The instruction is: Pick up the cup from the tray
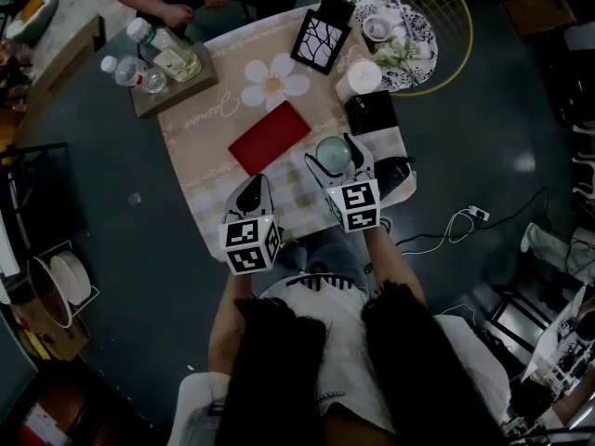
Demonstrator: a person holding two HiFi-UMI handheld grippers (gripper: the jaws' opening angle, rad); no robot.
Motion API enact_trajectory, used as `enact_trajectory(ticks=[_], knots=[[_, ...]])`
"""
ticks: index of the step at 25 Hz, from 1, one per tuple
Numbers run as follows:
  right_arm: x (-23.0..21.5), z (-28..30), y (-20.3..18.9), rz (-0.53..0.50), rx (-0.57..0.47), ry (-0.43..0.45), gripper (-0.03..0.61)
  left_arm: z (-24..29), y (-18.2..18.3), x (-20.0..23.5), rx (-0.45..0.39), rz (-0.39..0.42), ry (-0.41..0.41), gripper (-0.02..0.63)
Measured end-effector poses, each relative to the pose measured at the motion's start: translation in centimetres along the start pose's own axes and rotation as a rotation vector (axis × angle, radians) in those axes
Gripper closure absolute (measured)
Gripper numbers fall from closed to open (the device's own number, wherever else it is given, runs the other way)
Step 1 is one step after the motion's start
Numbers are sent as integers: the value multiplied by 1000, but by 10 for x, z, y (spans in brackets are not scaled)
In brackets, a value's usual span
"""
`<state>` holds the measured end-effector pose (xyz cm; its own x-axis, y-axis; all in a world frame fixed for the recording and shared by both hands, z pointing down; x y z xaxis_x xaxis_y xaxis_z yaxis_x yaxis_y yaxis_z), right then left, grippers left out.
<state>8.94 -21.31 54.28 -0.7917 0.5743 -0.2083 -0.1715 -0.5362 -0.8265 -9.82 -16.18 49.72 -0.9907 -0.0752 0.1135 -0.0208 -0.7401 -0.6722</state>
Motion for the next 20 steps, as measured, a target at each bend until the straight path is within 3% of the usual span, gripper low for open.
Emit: enact_trajectory(ticks=[9,14,20], knots=[[-4,0,-19,-40,28,-22,178,1,-9,7,11,-23,44,607],[-6,2,-37,-3,35,-53,178,-5,-5,16,-27,-119,79,607],[-3,0,-40,-25,25,-46,178,-6,-4,23,-28,-104,100,607]])
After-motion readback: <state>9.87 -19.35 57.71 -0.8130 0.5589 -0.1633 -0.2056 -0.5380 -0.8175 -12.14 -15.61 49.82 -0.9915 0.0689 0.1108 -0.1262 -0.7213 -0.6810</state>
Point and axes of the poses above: the fingertips, and each gripper's own axes: z forward along the fingers, x to its left, y out of its top, the point moved 7 cm from there along -z, backward along the fingers, and after that the axes turned 9 degrees about y, right-handed, at the moved point
